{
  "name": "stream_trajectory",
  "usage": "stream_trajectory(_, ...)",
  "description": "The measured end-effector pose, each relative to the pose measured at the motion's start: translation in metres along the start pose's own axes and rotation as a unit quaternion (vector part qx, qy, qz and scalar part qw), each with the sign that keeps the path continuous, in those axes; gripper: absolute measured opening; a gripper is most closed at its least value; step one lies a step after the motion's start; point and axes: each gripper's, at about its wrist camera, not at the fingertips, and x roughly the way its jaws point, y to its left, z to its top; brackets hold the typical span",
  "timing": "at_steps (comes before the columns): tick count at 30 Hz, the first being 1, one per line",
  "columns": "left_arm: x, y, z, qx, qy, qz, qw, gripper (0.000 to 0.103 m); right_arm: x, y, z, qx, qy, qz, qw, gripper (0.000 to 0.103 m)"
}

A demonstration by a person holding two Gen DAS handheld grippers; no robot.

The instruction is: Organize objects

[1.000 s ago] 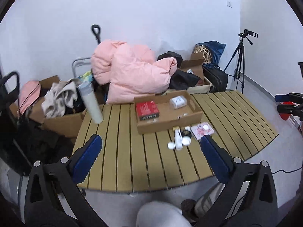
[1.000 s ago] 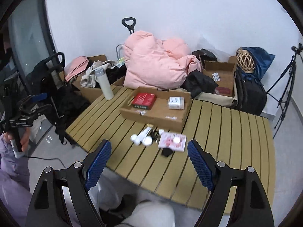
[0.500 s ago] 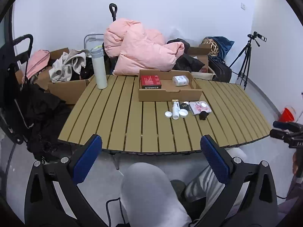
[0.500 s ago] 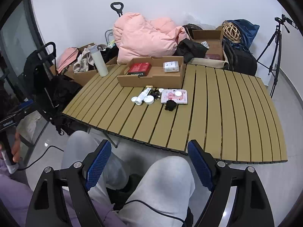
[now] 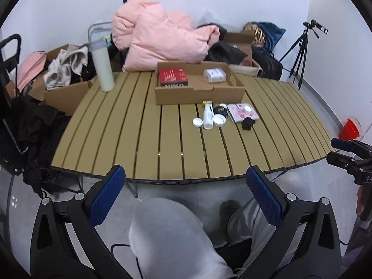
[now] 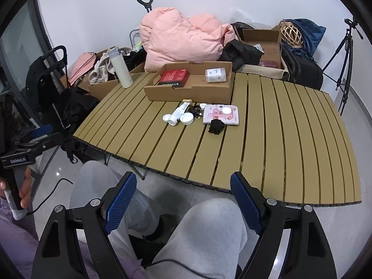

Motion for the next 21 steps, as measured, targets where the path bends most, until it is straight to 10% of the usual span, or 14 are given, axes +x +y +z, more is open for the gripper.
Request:
stream_trajectory(10, 0.084, -0.013, 0.031, 0.042, 0.023, -0.042, 0.998, 0.103, 0.032, -0.011, 0.004, -0.037, -0.067, -0.042, 0.996, 0.086)
stream_trajectory(21, 0.211, -0.005, 0.081, 0.077, 0.074, -0.053, 0.9929, 0.083, 0.138, -0.045, 0.033, -0.026, 0.016, -0.033, 0.999, 0.085)
